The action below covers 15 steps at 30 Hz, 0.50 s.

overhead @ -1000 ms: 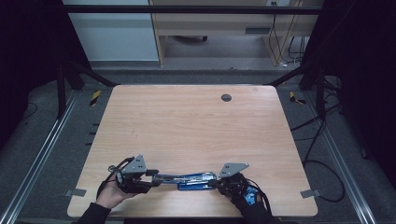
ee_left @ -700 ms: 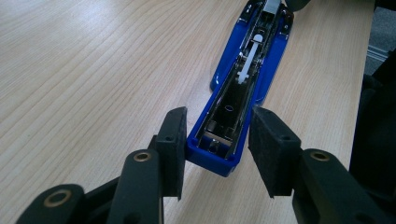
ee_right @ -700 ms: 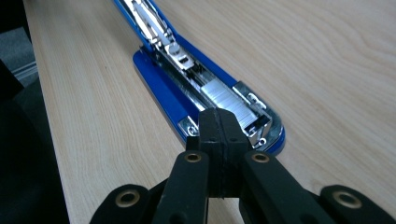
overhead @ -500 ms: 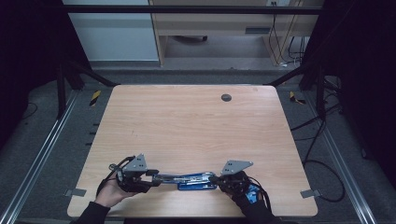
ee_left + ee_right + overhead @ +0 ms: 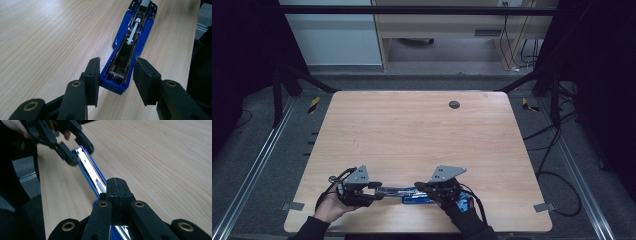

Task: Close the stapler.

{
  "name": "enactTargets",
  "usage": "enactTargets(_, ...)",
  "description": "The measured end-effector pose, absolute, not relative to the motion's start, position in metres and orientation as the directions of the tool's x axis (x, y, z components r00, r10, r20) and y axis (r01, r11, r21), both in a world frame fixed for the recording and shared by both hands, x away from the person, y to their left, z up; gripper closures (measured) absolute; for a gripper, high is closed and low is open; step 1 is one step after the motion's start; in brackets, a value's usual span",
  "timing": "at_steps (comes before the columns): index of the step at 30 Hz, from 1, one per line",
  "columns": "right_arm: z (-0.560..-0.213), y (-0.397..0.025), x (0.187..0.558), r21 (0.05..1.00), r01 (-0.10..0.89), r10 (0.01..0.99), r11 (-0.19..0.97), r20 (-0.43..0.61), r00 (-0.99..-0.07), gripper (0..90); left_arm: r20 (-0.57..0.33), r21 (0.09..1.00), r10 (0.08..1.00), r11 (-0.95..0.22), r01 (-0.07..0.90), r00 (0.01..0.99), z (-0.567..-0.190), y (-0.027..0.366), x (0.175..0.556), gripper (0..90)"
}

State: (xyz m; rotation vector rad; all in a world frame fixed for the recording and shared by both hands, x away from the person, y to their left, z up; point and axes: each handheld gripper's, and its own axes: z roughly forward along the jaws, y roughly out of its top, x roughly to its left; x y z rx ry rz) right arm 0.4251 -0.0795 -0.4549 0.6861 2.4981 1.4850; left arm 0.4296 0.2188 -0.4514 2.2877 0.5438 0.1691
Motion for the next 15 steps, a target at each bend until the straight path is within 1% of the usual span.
enactTargets(7,-0.460,-0.050,0.432,0.864,0.315,0.437,0.392,0.126,-0.891,90.0,-0.047,0.715,0.433,-0.615,0.333,0.900,-0.452,0.219,0.430,57.3)
enactTargets(15,-0.467,-0.030,0.432,0.854,0.313,0.426,0.416,0.121,-0.897,90.0,-0.047,0.715,0.433,-0.615,0.333,0.900,-0.452,0.219,0.430,57.2)
